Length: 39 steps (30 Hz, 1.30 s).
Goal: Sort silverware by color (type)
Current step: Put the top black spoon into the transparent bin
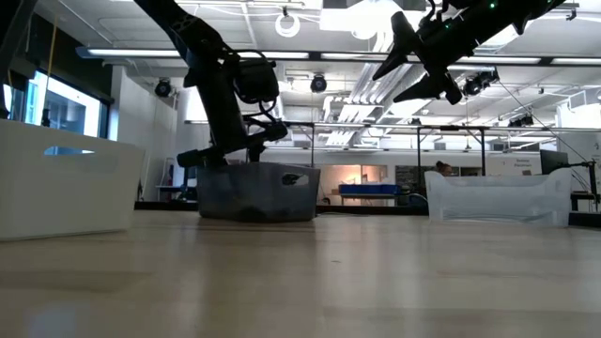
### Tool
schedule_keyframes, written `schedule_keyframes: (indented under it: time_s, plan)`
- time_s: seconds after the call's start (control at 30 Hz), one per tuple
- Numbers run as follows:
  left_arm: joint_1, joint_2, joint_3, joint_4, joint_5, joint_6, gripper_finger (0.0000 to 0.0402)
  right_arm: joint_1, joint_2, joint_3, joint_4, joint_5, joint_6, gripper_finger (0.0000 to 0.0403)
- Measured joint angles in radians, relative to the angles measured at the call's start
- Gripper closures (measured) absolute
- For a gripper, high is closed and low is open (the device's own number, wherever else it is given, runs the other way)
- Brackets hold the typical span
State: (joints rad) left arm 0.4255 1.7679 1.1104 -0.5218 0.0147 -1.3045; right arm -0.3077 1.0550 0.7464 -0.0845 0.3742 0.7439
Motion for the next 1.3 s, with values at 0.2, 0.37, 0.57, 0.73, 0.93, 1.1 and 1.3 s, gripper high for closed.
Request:
schedule_keyframes:
  time_s: [0.2,0.37,0.57,0.73,0.93,1.1,1.3]
  plan:
    - [0.000,0.000,0.000,0.000,0.000,0.000,0.0286,0.000,0.000,0.000,0.000,-0.001,0.000,0.0128]
    - [0.000,0.000,0.000,-0.001,0.000,0.000,0.0286,0.000,0.000,0.000,0.000,-0.003,0.000,0.0128]
    - [0.006,-0.040,-0.001,-0.009,-0.024,0.013,0.0286,0.000,0.000,0.000,0.000,-0.004,0.001,0.0128]
    - [0.020,-0.131,-0.001,-0.014,-0.053,0.057,0.0286,0.000,0.000,0.000,0.000,-0.004,0.000,0.0128]
    - [0.018,-0.308,-0.001,0.021,-0.109,0.155,0.0286,0.000,0.000,0.000,0.000,-0.004,0.000,0.0128]
    - [0.021,-0.485,-0.001,0.082,-0.174,0.308,0.0286,0.000,0.000,0.000,0.000,-0.004,0.000,0.0128]
    - [0.021,-0.674,-0.001,0.135,-0.266,0.536,0.0286,0.000,0.000,0.000,0.059,-0.011,-0.002,0.0128]
